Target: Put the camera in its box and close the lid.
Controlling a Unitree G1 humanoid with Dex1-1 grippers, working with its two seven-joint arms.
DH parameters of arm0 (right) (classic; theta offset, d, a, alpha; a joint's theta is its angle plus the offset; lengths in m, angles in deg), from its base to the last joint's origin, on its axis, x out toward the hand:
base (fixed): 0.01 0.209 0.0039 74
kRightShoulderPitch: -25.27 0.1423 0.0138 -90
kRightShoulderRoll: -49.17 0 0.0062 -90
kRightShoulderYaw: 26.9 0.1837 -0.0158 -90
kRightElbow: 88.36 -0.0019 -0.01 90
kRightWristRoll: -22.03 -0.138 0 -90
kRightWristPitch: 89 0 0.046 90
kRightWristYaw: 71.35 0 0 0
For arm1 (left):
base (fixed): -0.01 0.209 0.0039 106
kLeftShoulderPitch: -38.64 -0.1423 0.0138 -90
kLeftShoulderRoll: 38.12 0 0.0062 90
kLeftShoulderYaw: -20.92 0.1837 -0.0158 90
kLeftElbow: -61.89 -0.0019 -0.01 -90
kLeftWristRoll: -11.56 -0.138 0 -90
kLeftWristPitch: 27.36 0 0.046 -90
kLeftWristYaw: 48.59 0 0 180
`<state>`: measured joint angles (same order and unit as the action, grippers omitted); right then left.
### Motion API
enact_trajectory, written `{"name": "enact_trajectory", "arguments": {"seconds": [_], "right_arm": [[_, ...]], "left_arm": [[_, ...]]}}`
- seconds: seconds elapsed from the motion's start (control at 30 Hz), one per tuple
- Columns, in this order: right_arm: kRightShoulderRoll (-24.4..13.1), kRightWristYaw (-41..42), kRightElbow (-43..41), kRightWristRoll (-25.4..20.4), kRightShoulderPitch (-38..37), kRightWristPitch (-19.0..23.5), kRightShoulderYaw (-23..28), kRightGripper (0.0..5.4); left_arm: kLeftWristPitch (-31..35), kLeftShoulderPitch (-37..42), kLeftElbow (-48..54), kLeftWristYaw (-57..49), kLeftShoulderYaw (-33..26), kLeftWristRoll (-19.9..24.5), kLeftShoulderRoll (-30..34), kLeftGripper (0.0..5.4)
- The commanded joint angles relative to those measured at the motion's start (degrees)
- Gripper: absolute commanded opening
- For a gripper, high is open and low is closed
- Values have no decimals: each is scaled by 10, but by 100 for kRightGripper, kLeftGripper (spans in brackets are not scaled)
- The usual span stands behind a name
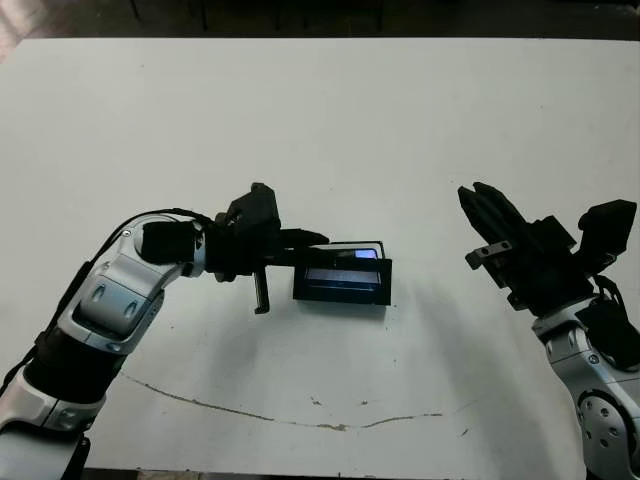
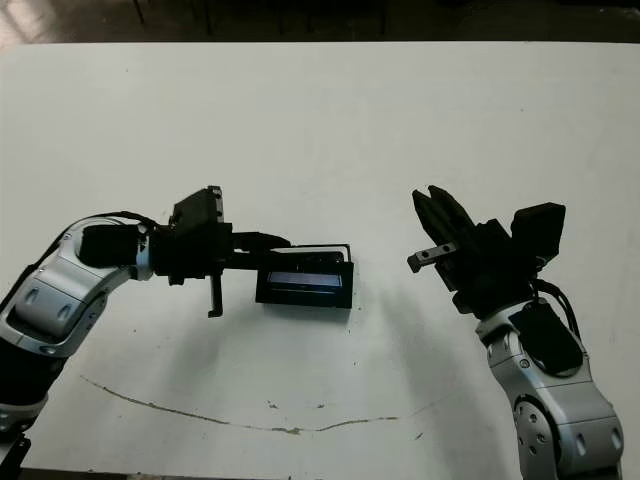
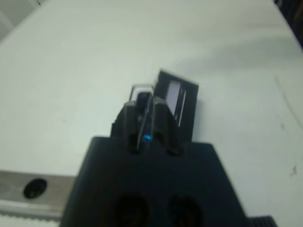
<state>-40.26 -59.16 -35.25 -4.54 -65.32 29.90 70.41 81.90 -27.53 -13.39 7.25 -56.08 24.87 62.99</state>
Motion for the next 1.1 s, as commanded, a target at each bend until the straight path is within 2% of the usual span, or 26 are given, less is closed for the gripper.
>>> {"name": "enact_trajectory", "arguments": {"seconds": [0.03, 0.17, 0.3, 0.4, 0.67, 0.87, 1.1], "right_arm": [[-1, 2, 11, 2, -5, 0, 0, 0], [-3, 1, 10, 2, -3, 4, 0, 0], [-4, 2, 11, 5, -6, 0, -1, 0], [-4, 0, 7, 4, -8, 3, 0, 0], [-7, 3, 10, 1, -6, 5, 3, 0], [-7, 3, 12, 1, -4, 5, 3, 0], [-9, 2, 13, 2, -4, 5, 6, 0]], "left_arm": [[0, -22, 17, -23, -27, 14, 2, 3], [-30, -29, 11, -55, -43, 6, -2, 3], [-31, -37, 13, -79, -52, 8, -1, 3], [-44, -53, 43, -94, -59, -4, 11, 41], [-126, -59, 58, -49, -69, -22, 72, 221], [-97, -40, 66, -6, -23, -43, 111, 359], [-78, -26, 85, 22, 20, -63, 124, 517]]}}
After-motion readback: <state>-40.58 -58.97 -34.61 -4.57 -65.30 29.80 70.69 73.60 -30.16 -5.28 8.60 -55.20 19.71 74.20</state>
